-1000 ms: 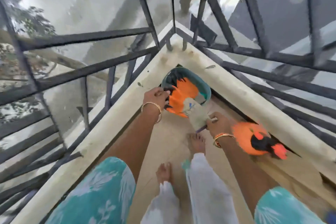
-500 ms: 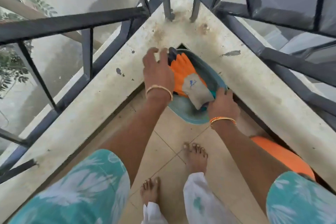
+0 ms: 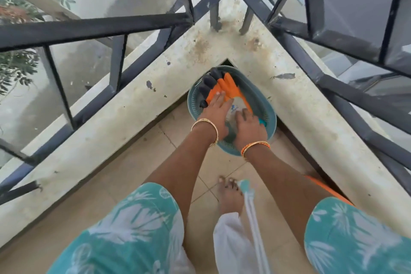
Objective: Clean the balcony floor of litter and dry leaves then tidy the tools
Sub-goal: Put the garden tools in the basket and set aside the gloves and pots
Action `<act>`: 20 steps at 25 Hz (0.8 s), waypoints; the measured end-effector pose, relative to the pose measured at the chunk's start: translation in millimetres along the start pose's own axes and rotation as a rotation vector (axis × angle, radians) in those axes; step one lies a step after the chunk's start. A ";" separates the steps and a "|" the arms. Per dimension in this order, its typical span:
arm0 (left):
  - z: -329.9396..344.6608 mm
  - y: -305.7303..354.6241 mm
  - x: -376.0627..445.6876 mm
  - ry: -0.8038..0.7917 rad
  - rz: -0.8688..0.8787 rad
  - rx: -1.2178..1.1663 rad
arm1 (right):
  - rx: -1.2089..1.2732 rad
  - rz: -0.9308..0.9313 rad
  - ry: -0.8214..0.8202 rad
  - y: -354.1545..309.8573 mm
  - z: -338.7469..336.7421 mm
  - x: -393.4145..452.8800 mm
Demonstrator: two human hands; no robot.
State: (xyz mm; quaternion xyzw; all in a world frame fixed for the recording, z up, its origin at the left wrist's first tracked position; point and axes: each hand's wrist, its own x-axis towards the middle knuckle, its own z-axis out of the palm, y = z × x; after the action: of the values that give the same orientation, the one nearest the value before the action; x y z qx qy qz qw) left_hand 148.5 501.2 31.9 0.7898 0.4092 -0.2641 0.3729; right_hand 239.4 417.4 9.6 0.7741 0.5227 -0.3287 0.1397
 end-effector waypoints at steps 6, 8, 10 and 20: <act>-26.7 12.1 -95.7 0.281 -0.153 0.005 | 0.042 -0.114 0.176 0.1 -46.6 -57.4; -22.3 15.6 -144.9 0.303 -0.255 0.072 | 0.027 -0.186 0.230 -9.9 -64.3 -86.4; -13.9 18.5 -198.5 0.298 -0.345 0.081 | -0.019 -0.257 0.256 -27.8 -81.2 -120.2; 85.3 31.5 -437.6 0.371 -0.740 -0.157 | -0.242 -0.655 0.167 -121.3 -64.3 -316.7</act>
State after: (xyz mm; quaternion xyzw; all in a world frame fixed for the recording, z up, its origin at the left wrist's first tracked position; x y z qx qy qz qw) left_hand -64.6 223.7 310.0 0.5929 0.7443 -0.2018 0.2318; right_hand 78.2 276.6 280.4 0.5675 0.7878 -0.2275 0.0742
